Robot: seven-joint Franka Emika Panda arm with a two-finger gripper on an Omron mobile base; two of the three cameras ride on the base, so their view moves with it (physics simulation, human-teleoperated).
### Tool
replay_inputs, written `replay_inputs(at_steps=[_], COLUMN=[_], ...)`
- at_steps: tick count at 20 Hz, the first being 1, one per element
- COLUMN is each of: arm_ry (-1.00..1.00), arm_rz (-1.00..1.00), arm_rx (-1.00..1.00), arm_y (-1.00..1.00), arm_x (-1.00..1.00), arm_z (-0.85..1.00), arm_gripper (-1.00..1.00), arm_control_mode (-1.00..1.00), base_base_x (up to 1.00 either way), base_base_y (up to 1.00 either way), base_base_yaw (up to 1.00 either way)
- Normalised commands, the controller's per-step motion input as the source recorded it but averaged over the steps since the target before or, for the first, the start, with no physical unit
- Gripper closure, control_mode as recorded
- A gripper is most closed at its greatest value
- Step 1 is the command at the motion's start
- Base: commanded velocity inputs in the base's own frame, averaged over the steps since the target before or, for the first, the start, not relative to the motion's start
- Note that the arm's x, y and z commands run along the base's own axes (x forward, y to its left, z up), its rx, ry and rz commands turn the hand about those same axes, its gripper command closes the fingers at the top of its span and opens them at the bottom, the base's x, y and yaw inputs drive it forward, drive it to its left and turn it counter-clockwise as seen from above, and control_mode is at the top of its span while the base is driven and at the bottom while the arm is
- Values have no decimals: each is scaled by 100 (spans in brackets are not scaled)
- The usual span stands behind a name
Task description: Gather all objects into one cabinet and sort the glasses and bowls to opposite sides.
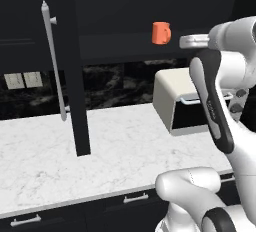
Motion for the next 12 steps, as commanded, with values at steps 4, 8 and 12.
replay_inputs(at_steps=[4,8,12], arm_ry=[7,3,-5], arm_rz=[15,20,9], arm_rx=[12,9,2], arm_y=[-1,-8,-2], arm_x=[65,51,33], arm_z=[0,0,-5], arm_gripper=[-100,-100,-100], arm_control_mode=[-100,-100,-100], base_base_x=[0,0,0], base_base_y=[0,0,0], base_base_yaw=[0,0,0])
